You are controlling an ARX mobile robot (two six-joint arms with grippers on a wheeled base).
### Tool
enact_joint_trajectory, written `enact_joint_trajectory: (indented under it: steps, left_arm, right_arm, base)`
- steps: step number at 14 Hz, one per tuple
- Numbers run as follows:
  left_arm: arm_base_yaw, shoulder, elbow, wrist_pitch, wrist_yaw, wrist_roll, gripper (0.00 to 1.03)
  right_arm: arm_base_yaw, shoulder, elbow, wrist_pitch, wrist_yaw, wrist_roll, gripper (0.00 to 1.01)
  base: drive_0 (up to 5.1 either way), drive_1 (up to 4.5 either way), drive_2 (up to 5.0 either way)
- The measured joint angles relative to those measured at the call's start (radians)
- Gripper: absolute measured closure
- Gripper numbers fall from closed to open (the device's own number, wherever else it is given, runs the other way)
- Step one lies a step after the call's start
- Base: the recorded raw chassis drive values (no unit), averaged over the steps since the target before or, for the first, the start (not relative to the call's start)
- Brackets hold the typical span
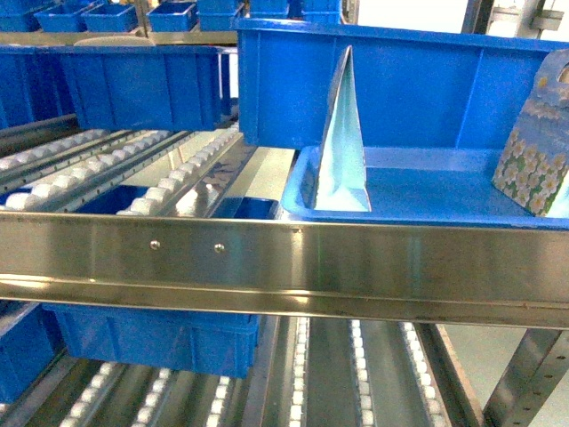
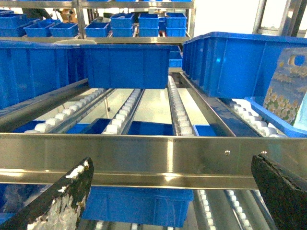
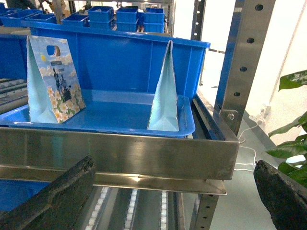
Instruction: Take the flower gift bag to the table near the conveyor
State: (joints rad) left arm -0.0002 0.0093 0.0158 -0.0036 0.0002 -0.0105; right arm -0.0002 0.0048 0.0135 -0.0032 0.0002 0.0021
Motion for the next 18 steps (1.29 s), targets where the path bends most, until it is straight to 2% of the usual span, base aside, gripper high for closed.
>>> enact_joint_trajectory:
  steps: [1, 2, 3, 6, 9, 13, 14, 16, 17, 18]
  left_arm:
    - [0.000, 0.000, 0.000, 0.000, 0.000, 0.000, 0.05]
    - [0.220, 0.163, 0.111, -0.082, 0.390, 0.025, 0.05]
    - [-0.113, 0.535, 0.380, 0.108, 0.269, 0.052, 0.05]
    - [-0.198, 0.616, 0.406, 0.119, 0.189, 0.066, 0.05]
    - [-0.315, 0.712, 0.439, 0.124, 0.073, 0.069, 0.05]
    - [-0.415, 0.811, 0.478, 0.143, 0.005, 0.071, 0.05]
    - [-0.428, 0.849, 0.507, 0.156, -0.037, 0.080, 0.05]
    - [-0.401, 0.893, 0.546, 0.177, -0.153, 0.119, 0.05]
    - [-0.382, 0.897, 0.546, 0.186, -0.186, 0.144, 0.05]
    - [-0.362, 0.903, 0.545, 0.196, -0.179, 0.159, 0.05]
  right_arm:
    - [0.000, 0.019, 0.001, 0.043, -0.004, -0.008, 0.03]
    - [0.076, 0.438, 0.152, 0.366, 0.023, -0.108, 0.03]
    - [0.114, 0.781, 0.329, 0.511, 0.015, -0.150, 0.03]
    - [0.125, 0.843, 0.356, 0.513, 0.019, -0.151, 0.03]
    - [0.137, 0.929, 0.399, 0.514, 0.023, -0.150, 0.03]
    - [0.154, 1.014, 0.468, 0.537, 0.027, -0.153, 0.03]
    - [0.161, 1.054, 0.517, 0.542, 0.026, -0.155, 0.03]
    - [0.179, 1.147, 0.607, 0.542, 0.040, -0.171, 0.03]
    - [0.177, 1.175, 0.627, 0.541, 0.047, -0.180, 0.03]
    - [0.177, 1.183, 0.631, 0.543, 0.042, -0.192, 0.03]
  base:
    - [0.0, 0.00, 0.0]
    - [0.0, 0.00, 0.0]
    - [0.0, 0.00, 0.0]
    - [0.0, 0.00, 0.0]
    - [0.0, 0.00, 0.0]
    - [0.0, 0.00, 0.0]
    - [0.0, 0.00, 0.0]
    - [0.0, 0.00, 0.0]
    - [0.0, 0.00, 0.0]
    - [0.0, 0.00, 0.0]
